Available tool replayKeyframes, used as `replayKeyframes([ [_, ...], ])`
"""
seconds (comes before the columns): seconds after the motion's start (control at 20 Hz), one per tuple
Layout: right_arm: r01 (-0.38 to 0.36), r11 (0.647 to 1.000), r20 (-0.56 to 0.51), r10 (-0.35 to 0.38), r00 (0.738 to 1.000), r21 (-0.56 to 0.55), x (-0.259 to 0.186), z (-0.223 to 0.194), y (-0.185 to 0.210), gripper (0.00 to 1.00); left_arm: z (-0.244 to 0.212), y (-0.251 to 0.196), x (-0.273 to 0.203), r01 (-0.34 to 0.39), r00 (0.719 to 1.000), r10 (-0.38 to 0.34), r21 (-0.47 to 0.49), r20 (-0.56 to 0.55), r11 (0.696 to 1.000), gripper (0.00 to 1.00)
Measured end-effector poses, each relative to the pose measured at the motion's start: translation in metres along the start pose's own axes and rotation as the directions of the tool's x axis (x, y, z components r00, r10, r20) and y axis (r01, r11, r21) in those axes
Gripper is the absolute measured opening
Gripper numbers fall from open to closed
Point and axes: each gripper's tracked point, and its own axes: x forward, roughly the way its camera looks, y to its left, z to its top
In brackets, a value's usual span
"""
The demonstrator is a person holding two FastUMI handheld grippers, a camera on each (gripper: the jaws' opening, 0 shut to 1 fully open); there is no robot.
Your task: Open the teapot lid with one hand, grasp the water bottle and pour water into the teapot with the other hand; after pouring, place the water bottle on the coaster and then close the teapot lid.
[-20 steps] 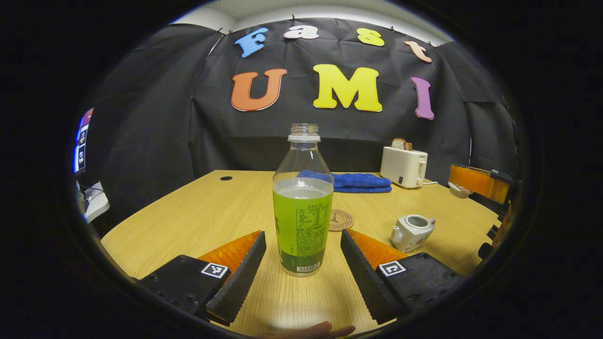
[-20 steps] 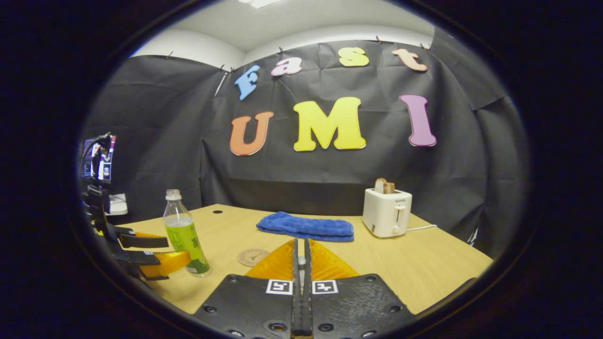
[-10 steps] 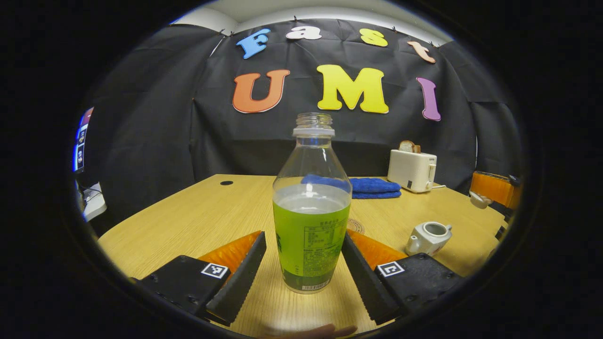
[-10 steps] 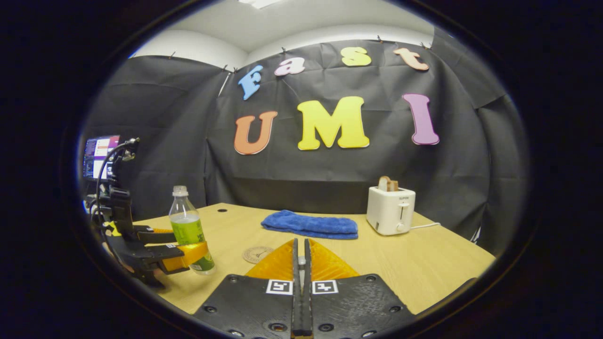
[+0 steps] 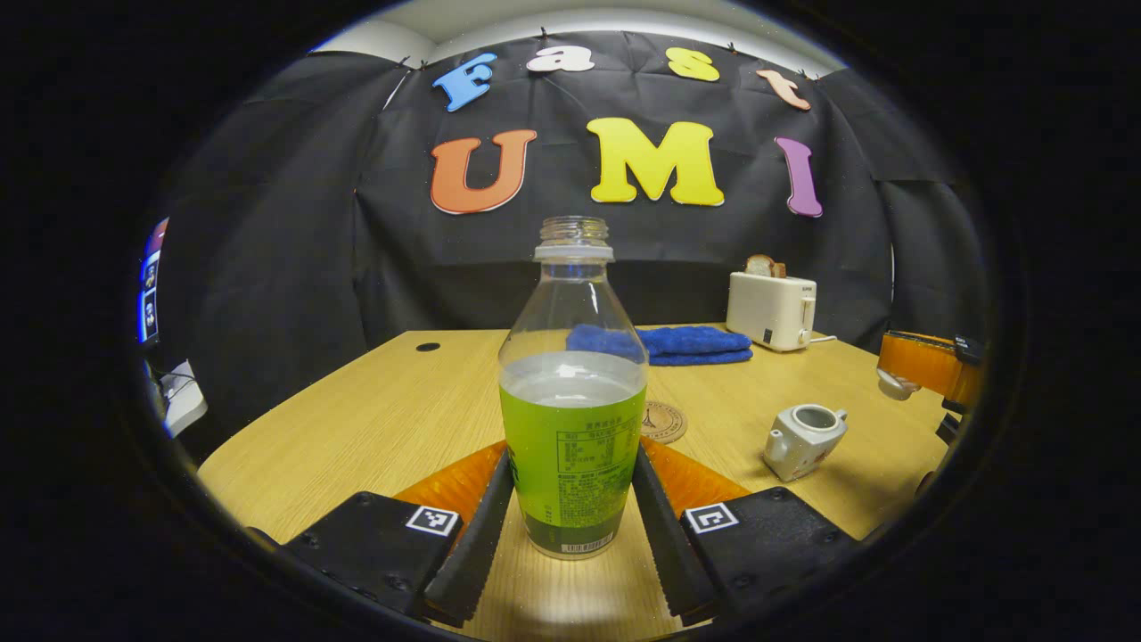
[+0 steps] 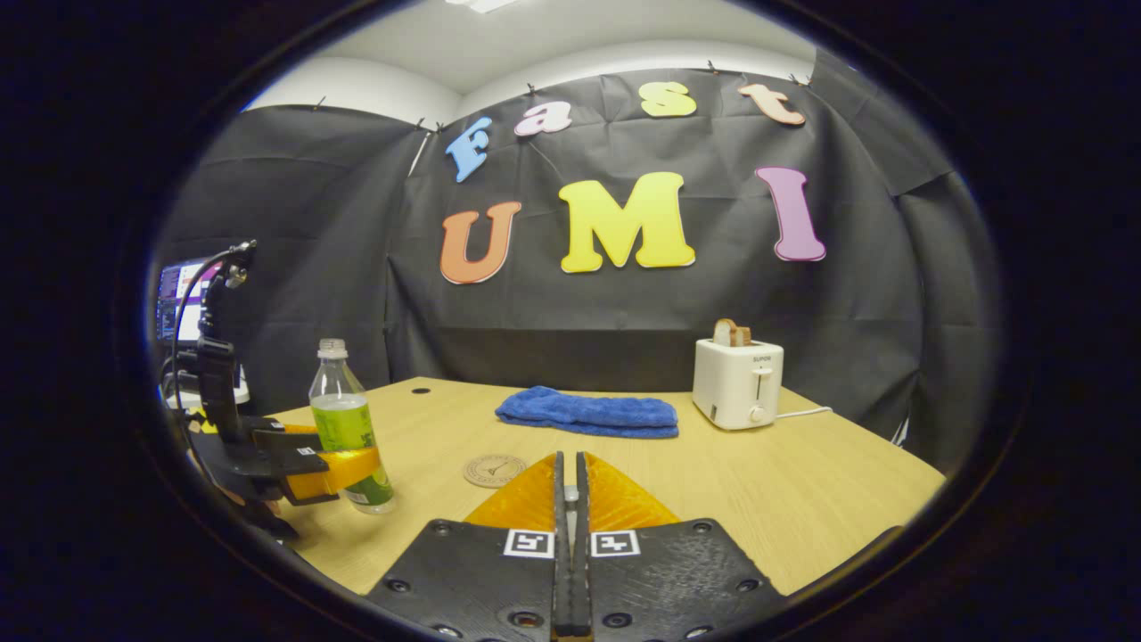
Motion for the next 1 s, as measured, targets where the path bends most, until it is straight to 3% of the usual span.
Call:
replayKeyframes([
  [0.2,0.011,1.000,0.011,-0.011,1.000,-0.006,-0.009,0.006,-0.008,0.00,0.013,0.010,-0.013,-0.055,0.998,0.055,0.127,-0.001,0.990,0.76],
  [0.4,0.007,1.000,0.015,-0.007,1.000,0.004,-0.017,0.005,-0.009,0.01,0.026,0.015,-0.015,-0.100,0.994,0.107,0.292,-0.010,0.951,0.76],
  [0.6,0.021,1.000,0.008,-0.021,1.000,-0.009,-0.023,0.000,-0.020,0.00,0.035,0.015,-0.016,-0.128,0.989,0.145,0.515,0.007,0.848,0.75],
  [0.8,0.026,0.999,-0.008,-0.025,1.000,0.027,-0.027,-0.008,-0.032,0.00,0.033,0.005,-0.016,-0.125,0.987,0.159,0.698,0.016,0.705,0.74],
  [1.0,0.041,0.999,-0.013,-0.040,0.999,0.031,-0.032,-0.011,-0.044,0.00,0.026,-0.018,0.001,-0.084,0.990,0.143,0.776,-0.009,0.625,0.74],
])
